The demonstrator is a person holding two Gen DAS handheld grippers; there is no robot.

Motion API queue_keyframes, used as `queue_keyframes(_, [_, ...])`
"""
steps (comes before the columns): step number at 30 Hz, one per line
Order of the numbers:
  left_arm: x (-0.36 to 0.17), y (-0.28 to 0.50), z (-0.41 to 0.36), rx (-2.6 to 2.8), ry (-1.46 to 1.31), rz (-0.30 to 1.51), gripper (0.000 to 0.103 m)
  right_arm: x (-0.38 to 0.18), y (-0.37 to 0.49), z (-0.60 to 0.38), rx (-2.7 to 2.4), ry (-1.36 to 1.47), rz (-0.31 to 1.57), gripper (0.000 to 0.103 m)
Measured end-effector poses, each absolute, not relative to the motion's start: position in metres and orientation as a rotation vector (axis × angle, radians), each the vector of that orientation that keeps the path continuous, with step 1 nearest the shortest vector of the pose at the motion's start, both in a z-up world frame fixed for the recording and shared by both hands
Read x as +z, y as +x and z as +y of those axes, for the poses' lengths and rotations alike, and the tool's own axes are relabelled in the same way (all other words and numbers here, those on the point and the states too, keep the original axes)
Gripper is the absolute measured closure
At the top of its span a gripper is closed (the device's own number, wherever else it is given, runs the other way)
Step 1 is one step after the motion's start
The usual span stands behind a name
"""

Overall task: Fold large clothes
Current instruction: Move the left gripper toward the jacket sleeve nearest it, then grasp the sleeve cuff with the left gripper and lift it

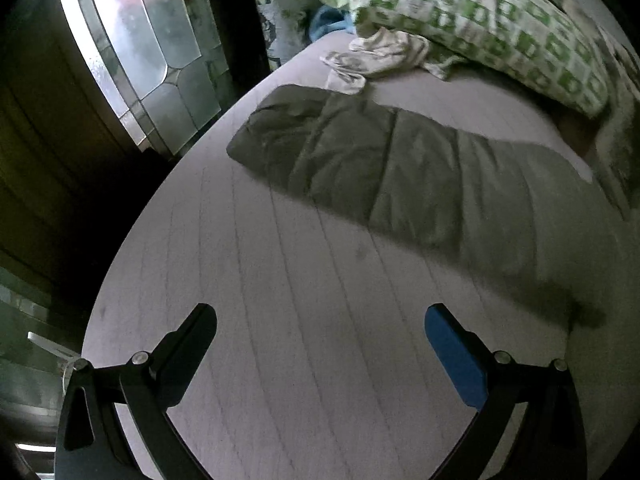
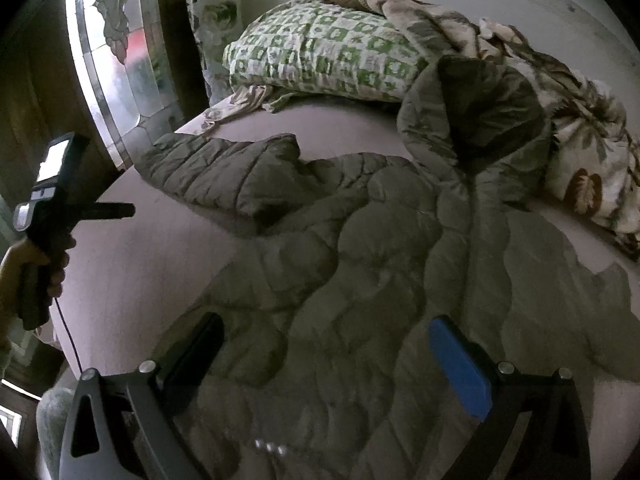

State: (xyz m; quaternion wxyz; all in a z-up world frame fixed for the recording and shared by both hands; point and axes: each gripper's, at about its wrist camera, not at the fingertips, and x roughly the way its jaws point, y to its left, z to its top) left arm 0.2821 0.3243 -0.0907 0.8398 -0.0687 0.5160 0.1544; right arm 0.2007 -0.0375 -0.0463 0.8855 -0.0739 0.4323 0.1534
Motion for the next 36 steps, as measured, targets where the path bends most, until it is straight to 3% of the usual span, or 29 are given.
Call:
queue_keyframes(20, [-0.105,0.375,0.398,0.483,-0.195,1.122,0.0,-0.069,0.262,-0.016,0.298,-0.209,0.921,0.0])
queue_keyframes(30, [-0.127,0.402,0.41,0.418,-0.176,1.155,0.001,-0.094,0.349,-0.028,0.148,-0.186,0.985,0.0])
queue_keyframes(36, [-0.133,0.408,0.41,0.334,-0.231,1.176,0.012,-0.102,0.351,-0.007,0.212,-0.185,0.988,0.0])
